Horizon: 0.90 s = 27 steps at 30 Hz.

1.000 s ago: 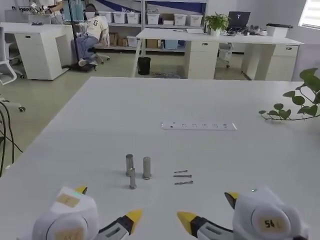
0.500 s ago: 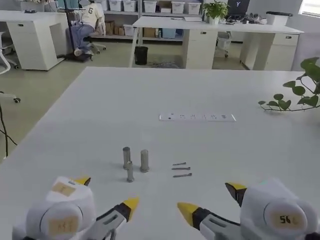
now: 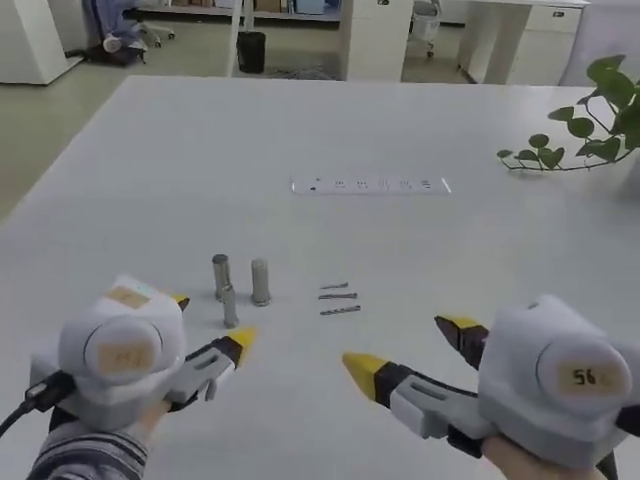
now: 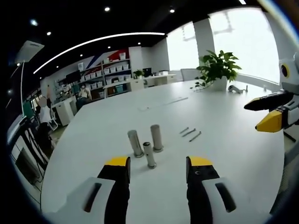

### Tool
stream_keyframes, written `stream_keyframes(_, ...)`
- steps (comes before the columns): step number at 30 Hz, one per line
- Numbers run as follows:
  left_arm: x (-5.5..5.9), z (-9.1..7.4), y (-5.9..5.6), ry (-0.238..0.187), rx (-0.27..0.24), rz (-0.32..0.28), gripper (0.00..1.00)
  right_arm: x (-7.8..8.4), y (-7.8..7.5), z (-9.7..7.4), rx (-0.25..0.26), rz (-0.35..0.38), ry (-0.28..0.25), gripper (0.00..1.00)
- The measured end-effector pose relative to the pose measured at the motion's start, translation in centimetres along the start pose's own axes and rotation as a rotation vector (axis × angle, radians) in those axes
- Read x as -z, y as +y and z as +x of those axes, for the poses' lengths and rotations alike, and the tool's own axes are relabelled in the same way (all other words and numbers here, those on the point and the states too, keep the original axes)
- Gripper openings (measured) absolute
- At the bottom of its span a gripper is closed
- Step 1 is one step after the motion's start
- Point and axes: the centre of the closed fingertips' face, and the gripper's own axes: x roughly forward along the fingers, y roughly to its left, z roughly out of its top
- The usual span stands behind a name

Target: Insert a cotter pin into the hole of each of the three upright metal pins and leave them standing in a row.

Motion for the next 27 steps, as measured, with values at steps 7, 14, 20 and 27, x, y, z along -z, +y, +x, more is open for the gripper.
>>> stream_keyframes(7,0.5,1.7,0.8,0.010,0.018,-0.053,0.39,0.2,-0.4,0.7,0.009,0.010,0.010,0.62)
stream_keyframes(14,0.9,3.3,1.3,0.015,0.026,-0.030,0.29,0.9,-0.9,1.2,0.024,0.058,0.021,0.58)
stream_keyframes(20,1.2,3.8,1.5,0.018,0.036,-0.039,0.19,1.8,-1.0,1.3,0.035,0.072,0.043,0.57)
stream_keyframes(27,1.6,4.3,0.9,0.034,0.051,-0.027,0.14,2.7,-1.2,1.4,0.047,0.074,0.061,0.55)
